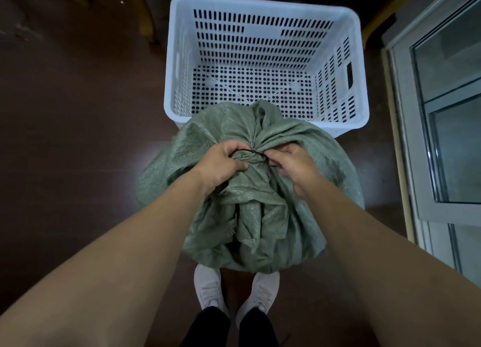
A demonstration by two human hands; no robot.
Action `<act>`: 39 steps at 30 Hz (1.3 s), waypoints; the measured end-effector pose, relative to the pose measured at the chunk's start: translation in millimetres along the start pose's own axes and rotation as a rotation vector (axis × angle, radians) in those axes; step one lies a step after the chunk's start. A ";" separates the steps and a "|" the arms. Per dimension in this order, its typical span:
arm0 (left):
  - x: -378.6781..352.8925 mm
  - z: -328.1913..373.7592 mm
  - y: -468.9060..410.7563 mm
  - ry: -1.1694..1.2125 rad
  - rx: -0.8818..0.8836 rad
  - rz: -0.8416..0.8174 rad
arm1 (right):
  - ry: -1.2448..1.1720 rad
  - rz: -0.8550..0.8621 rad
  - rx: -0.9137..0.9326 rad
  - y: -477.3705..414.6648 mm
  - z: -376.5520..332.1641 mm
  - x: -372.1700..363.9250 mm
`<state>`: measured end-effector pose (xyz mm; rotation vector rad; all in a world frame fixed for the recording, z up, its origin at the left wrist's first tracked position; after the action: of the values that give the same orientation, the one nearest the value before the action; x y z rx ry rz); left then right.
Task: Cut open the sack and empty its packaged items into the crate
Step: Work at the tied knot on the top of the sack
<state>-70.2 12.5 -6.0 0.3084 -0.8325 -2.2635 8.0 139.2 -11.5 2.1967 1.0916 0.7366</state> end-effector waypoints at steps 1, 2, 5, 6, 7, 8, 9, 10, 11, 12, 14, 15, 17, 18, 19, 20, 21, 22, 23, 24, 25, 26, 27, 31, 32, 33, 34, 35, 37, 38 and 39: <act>-0.3 0.8 0.8 0.001 0.009 -0.020 | 0.006 -0.013 -0.005 0.6 0.5 1.2; -0.4 2.1 1.7 0.000 0.015 -0.036 | 0.000 -0.021 -0.013 1.0 1.1 2.9; -1.9 9.5 2.6 -0.032 -0.002 -0.052 | -0.045 -0.015 -0.039 0.4 2.9 6.4; -2.3 11.5 2.9 -0.063 -0.010 -0.040 | -0.060 -0.012 -0.046 -0.4 3.4 7.8; -1.8 12.8 3.3 -0.100 -0.016 -0.022 | -0.065 -0.016 -0.051 -1.1 3.3 8.8; -1.3 13.4 3.7 -0.133 -0.022 -0.007 | -0.068 -0.027 -0.052 -0.9 1.8 9.5; -1.2 13.7 4.5 -0.155 -0.029 0.003 | -0.081 -0.042 -0.045 0.5 -1.1 9.2; -0.7 14.5 5.8 -0.162 -0.038 0.012 | -0.099 -0.054 -0.034 2.1 -4.0 9.1; -0.4 15.2 7.0 -0.159 -0.041 0.025 | -0.115 -0.062 -0.020 3.4 -6.6 8.9; 0.8 15.1 7.5 -0.145 -0.035 0.045 | -0.127 -0.066 -0.007 3.8 -8.0 8.9; 2.7 14.0 6.6 -0.099 -0.030 0.076 | -0.128 -0.063 0.003 3.1 -6.5 9.5; 2.9 15.0 6.4 -0.095 -0.042 0.081 | -0.117 -0.058 -0.001 2.7 -4.8 9.9; 4.0 19.7 6.8 -0.152 -0.083 0.088 | -0.107 -0.047 -0.014 2.8 -2.9 11.1; 5.3 22.8 6.6 -0.208 -0.104 0.100 | -0.109 -0.043 -0.013 2.4 -2.9 11.7; 6.7 26.5 6.4 -0.281 -0.128 0.120 | -0.112 -0.039 -0.006 2.3 -3.7 11.9; 8.5 30.5 6.2 -0.378 -0.153 0.152 | -0.112 -0.031 0.003 3.5 -5.6 11.9; 10.2 34.5 6.5 -0.479 -0.172 0.194 | -0.112 -0.021 0.015 4.7 -7.8 11.8; 12.1 38.5 7.5 -0.535 -0.189 0.236 | -0.118 -0.014 0.029 6.7 -11.5 11.2; 14.4 40.7 8.4 -0.528 -0.194 0.265 | -0.127 -0.014 0.042 9.1 -15.8 10.0; 16.8 41.8 9.3 -0.450 -0.187 0.275 | -0.145 -0.020 0.051 11.0 -20.9 9.1; 18.4 41.9 9.7 -0.335 -0.173 0.267 | -0.172 -0.030 0.054 12.2 -25.9 8.8; 19.2 43.5 10.0 -0.227 -0.167 0.249 | -0.201 -0.040 0.053 12.9 -31.4 9.4; 19.6 47.3 10.6 -0.147 -0.168 0.232 | -0.222 -0.051 0.052 13.1 -37.3 10.8; 18.6 67.9 11.3 -0.020 -0.203 0.180 | -0.240 -0.060 0.077 8.9 -60.4 20.1; 16.1 71.0 10.1 -0.037 -0.206 0.162 | -0.213 -0.059 0.083 7.9 -64.7 22.5; 13.1 73.6 8.4 -0.087 -0.203 0.148 | -0.174 -0.061 0.088 6.8 -67.6 24.7; 10.2 75.6 5.5 -0.172 -0.201 0.141 | -0.138 -0.060 0.091 4.7 -69.4 27.2; 7.7 77.0 1.3 -0.254 -0.198 0.137 | -0.115 -0.051 0.089 1.6 -69.7 30.6; 3.5 81.5 -8.3 -0.370 -0.201 0.127 | -0.127 -0.016 0.060 -8.0 -66.3 38.9; 1.4 84.8 -12.8 -0.413 -0.212 0.118 | -0.141 -0.003 0.040 -13.1 -64.3 42.2; -0.7 87.2 -17.1 -0.460 -0.221 0.110 | -0.141 0.001 0.018 -17.9 -62.1 44.1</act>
<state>-116.4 64.1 49.7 -0.3651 -0.7878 -2.3259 -21.1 199.9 28.2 2.2274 1.0293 0.5645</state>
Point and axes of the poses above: each hand's wrist, its own y-axis away from the middle knuckle, its own x-axis out of the back of the hand, z = x × y, the point moved 9 cm from there along -y, towards the middle knuckle
